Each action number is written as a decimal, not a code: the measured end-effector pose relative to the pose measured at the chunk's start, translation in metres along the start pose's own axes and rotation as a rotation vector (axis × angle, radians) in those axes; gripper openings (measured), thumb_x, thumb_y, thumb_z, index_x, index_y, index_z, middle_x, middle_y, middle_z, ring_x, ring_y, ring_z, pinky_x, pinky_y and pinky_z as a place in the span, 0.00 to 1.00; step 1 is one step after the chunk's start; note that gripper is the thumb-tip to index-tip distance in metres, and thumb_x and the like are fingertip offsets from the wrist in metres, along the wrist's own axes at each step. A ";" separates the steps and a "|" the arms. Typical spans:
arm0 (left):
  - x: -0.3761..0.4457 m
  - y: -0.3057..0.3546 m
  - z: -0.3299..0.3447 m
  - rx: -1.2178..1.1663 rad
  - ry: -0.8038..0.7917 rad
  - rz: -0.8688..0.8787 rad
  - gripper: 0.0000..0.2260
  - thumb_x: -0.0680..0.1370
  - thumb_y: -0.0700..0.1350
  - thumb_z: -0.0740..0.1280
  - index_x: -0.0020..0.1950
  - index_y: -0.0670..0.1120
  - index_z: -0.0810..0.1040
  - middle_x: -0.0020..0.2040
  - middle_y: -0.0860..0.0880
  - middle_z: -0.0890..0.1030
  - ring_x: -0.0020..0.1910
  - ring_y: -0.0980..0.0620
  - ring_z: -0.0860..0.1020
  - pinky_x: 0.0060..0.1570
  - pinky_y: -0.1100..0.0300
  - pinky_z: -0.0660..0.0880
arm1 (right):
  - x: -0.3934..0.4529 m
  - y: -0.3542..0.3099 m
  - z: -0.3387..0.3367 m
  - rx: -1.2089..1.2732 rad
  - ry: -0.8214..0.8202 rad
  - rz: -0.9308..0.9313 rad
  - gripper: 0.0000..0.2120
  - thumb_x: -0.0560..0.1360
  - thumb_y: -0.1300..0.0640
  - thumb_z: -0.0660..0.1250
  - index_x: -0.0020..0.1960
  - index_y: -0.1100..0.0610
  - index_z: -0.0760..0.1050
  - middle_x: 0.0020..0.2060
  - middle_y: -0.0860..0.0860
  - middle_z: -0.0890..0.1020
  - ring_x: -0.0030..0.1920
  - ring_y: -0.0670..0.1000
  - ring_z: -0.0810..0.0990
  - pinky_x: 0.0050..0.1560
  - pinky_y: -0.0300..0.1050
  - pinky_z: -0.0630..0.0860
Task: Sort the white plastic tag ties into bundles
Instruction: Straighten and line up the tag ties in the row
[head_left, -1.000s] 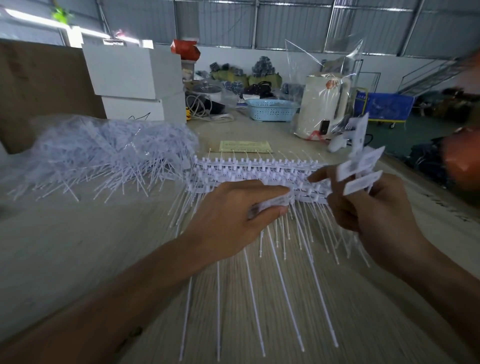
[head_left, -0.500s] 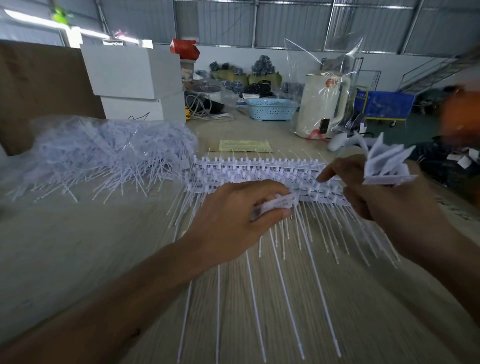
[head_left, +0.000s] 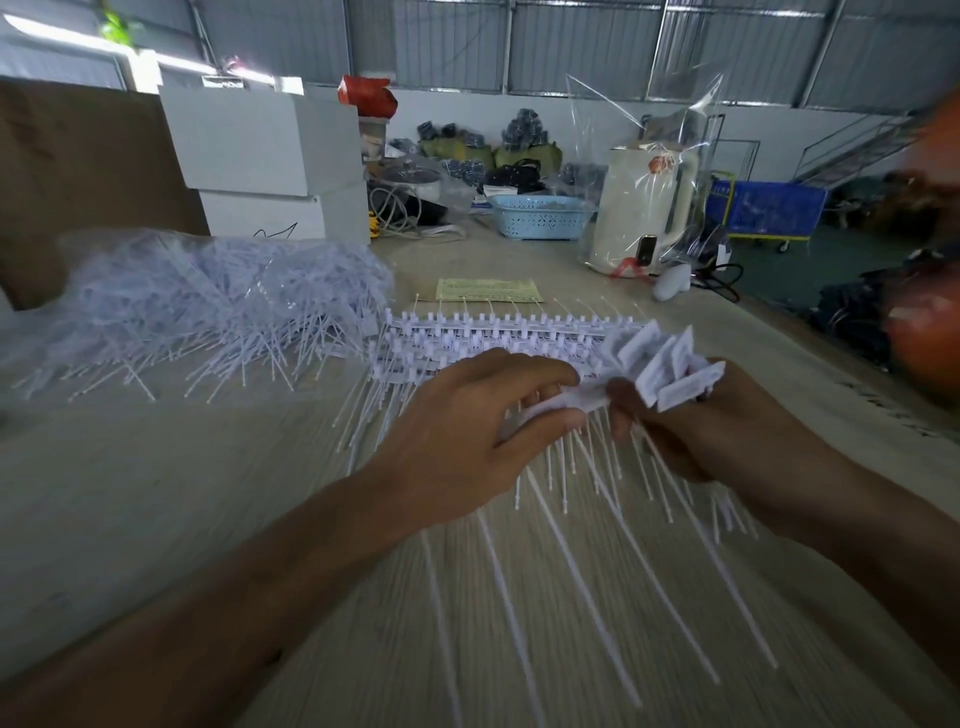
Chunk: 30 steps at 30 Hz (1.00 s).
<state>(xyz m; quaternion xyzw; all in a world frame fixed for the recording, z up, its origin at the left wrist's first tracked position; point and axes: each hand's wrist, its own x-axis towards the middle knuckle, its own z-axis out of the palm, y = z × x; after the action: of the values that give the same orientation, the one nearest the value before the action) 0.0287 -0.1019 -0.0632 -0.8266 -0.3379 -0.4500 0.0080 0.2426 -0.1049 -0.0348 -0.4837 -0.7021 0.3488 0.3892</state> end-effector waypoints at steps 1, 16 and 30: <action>-0.001 -0.002 -0.001 -0.002 -0.029 -0.033 0.16 0.77 0.53 0.70 0.62 0.47 0.81 0.47 0.51 0.83 0.45 0.51 0.81 0.44 0.49 0.79 | 0.000 0.001 -0.004 0.042 -0.004 -0.023 0.16 0.80 0.56 0.67 0.34 0.54 0.77 0.26 0.56 0.68 0.25 0.49 0.65 0.23 0.36 0.63; -0.001 -0.002 0.000 0.158 -0.091 0.106 0.15 0.82 0.45 0.60 0.61 0.40 0.82 0.50 0.45 0.84 0.47 0.44 0.80 0.42 0.46 0.79 | -0.009 -0.001 -0.005 -0.238 0.032 -0.321 0.14 0.78 0.48 0.68 0.47 0.59 0.81 0.40 0.61 0.82 0.43 0.60 0.81 0.49 0.53 0.77; 0.009 -0.002 -0.007 -0.189 -0.070 0.040 0.10 0.80 0.35 0.65 0.59 0.39 0.83 0.51 0.48 0.84 0.48 0.55 0.82 0.49 0.68 0.75 | -0.014 0.006 -0.005 -0.137 0.187 -0.425 0.05 0.74 0.71 0.70 0.39 0.68 0.79 0.37 0.67 0.83 0.48 0.56 0.81 0.50 0.36 0.78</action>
<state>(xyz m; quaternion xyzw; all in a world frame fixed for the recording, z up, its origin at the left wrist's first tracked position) 0.0260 -0.0976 -0.0529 -0.8456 -0.2776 -0.4502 -0.0728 0.2527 -0.1157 -0.0408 -0.3807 -0.7710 0.1643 0.4833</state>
